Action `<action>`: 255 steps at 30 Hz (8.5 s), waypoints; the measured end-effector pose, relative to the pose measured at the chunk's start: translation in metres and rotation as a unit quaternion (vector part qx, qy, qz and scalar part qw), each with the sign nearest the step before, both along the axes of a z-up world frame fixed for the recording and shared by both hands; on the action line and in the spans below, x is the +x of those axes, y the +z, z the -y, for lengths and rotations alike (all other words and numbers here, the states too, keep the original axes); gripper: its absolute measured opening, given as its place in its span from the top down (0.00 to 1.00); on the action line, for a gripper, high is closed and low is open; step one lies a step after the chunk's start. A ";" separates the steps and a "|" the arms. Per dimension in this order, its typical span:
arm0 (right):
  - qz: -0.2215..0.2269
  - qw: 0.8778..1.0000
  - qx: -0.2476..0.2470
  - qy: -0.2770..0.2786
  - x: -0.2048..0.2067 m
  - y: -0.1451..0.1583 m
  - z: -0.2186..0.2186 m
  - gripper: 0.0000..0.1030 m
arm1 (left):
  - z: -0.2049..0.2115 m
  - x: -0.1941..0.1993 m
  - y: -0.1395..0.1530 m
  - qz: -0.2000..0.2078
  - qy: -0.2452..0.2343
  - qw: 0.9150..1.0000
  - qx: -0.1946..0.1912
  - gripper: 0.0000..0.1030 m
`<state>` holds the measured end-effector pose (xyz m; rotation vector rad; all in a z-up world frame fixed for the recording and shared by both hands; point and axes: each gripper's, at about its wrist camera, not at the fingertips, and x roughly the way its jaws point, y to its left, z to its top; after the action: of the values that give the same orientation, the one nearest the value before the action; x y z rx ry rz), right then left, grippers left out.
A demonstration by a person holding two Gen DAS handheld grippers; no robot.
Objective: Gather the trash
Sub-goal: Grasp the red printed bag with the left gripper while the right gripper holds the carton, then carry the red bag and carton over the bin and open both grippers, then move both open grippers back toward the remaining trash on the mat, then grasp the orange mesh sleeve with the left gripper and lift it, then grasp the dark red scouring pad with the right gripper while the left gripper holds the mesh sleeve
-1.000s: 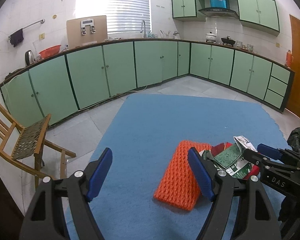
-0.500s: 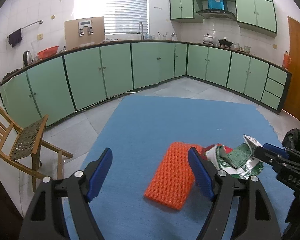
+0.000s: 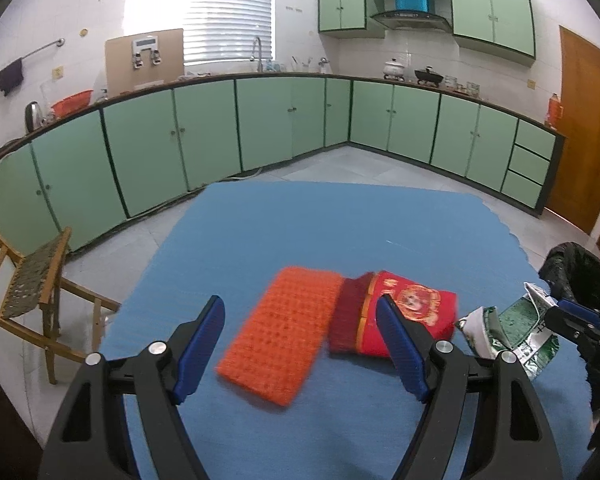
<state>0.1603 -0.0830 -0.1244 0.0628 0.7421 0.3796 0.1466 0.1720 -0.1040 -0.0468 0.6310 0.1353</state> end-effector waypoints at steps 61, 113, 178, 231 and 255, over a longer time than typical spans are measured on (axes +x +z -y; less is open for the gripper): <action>-0.013 0.999 -0.022 -0.039 -0.006 -0.016 0.045 0.67 | 0.054 0.058 -0.045 -0.083 -0.073 0.992 -0.068 0.23; 0.076 0.992 -0.025 -0.098 -0.058 0.074 0.133 0.67 | 0.124 -0.010 0.060 0.006 -0.143 0.989 -0.041 0.26; 0.026 0.957 -0.025 -0.286 -0.058 0.008 0.321 0.11 | 0.329 0.059 0.032 -0.018 -0.323 0.946 -0.036 0.19; 0.010 0.996 -0.052 -0.070 0.019 -0.025 -0.026 0.10 | -0.034 0.057 -0.069 -0.138 -0.027 0.990 0.019 0.19; 0.009 0.998 -0.055 0.015 0.031 -0.021 -0.150 0.10 | -0.098 0.010 -0.047 -0.107 0.042 0.993 -0.013 0.81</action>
<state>0.1913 0.0667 -0.1458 -0.0546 0.7452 0.3664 0.1565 0.2696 -0.1507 -0.0840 0.8452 0.2161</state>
